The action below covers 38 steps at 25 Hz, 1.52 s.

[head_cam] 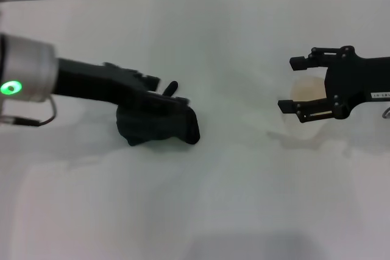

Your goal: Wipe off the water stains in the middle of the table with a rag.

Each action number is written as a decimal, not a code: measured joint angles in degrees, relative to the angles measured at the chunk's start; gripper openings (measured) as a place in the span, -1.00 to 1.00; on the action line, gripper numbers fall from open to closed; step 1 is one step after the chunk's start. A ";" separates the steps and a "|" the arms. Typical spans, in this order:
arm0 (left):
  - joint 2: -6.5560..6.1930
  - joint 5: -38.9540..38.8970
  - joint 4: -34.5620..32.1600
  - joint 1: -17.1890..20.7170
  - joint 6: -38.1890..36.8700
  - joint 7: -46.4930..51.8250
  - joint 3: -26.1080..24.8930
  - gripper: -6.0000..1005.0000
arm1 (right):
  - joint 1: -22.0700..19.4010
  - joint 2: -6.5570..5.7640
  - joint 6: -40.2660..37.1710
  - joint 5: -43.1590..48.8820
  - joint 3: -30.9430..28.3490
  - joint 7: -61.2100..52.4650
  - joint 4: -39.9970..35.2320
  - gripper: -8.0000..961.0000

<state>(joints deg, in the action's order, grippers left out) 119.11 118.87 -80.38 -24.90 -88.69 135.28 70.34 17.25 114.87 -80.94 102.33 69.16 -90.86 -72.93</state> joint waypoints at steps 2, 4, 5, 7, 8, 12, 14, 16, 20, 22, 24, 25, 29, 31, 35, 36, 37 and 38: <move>-0.01 -3.24 1.17 2.36 -0.04 -3.26 -2.30 0.76 | -0.08 0.00 -0.01 0.05 0.00 -0.01 0.06 0.76; -0.03 -6.64 3.40 3.99 -0.05 -6.80 -4.09 0.76 | -0.13 0.00 -0.07 0.10 0.01 -0.05 0.36 0.76; -0.05 -7.66 4.81 4.57 -0.05 -8.22 -5.09 0.76 | -0.16 0.00 -0.11 0.12 0.01 -0.08 0.59 0.76; -0.09 -9.39 7.72 5.36 -0.06 -11.17 -6.67 0.76 | -0.21 0.00 -0.21 0.37 0.01 -0.28 1.01 0.76; -0.10 -9.93 9.14 5.67 -0.04 -12.82 -7.28 0.76 | -0.25 0.00 -0.25 0.78 0.01 -0.54 1.30 0.76; -0.04 -11.73 15.19 6.98 0.29 -21.54 -8.77 0.76 | -0.42 0.07 -0.27 1.52 0.06 -0.95 1.96 0.76; -0.11 -12.25 19.05 7.18 0.12 -25.54 -8.93 0.76 | -0.60 0.09 -0.27 1.54 0.08 -0.97 2.19 0.76; -0.19 -12.06 21.93 7.19 -0.11 -28.44 -9.07 0.76 | -0.77 0.09 -0.20 1.55 0.06 -0.83 2.24 0.76; -0.53 -11.57 27.01 7.16 0.08 -32.98 -9.49 0.75 | -0.85 0.09 -0.30 1.57 0.17 -0.21 1.88 0.76; -0.84 -11.38 28.65 7.05 0.38 -34.20 -9.61 0.75 | -0.84 0.09 -0.33 1.61 0.26 0.63 1.90 0.76; -1.24 -11.02 30.10 7.05 0.72 -35.83 -10.23 0.75 | -0.84 0.09 -0.29 1.66 0.37 1.94 2.22 0.76; -1.29 -10.84 30.50 7.16 0.84 -36.61 -10.80 0.75 | -0.87 0.09 -0.21 1.66 0.45 2.35 2.35 0.76; -0.63 -10.77 30.83 7.72 0.96 -41.26 -14.02 0.75 | -0.91 0.09 -0.06 1.66 0.53 2.64 2.82 0.76; -0.31 -11.18 30.87 7.94 0.78 -44.50 -14.73 0.75 | -0.83 0.11 -0.02 1.66 0.56 2.65 3.12 0.76; -0.18 -11.51 31.78 7.94 0.96 -48.99 -14.91 0.75 | -0.58 0.17 0.05 1.45 0.57 2.76 3.85 0.76; -0.17 -11.60 32.41 7.85 1.06 -50.03 -15.12 0.75 | -0.57 0.17 0.06 1.33 0.54 2.78 3.91 0.76; -0.16 -11.82 33.53 7.64 1.19 -51.71 -15.74 0.75 | -0.57 0.17 0.08 1.24 0.52 2.81 3.92 0.76; -0.17 -11.92 34.45 7.37 1.24 -52.95 -16.34 0.75 | -0.57 0.18 0.08 1.17 0.51 2.85 3.93 0.76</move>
<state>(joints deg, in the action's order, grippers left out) 118.94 106.95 -45.93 -17.52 -87.46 82.32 54.00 16.68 115.05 -80.86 103.50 69.67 -88.00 -69.00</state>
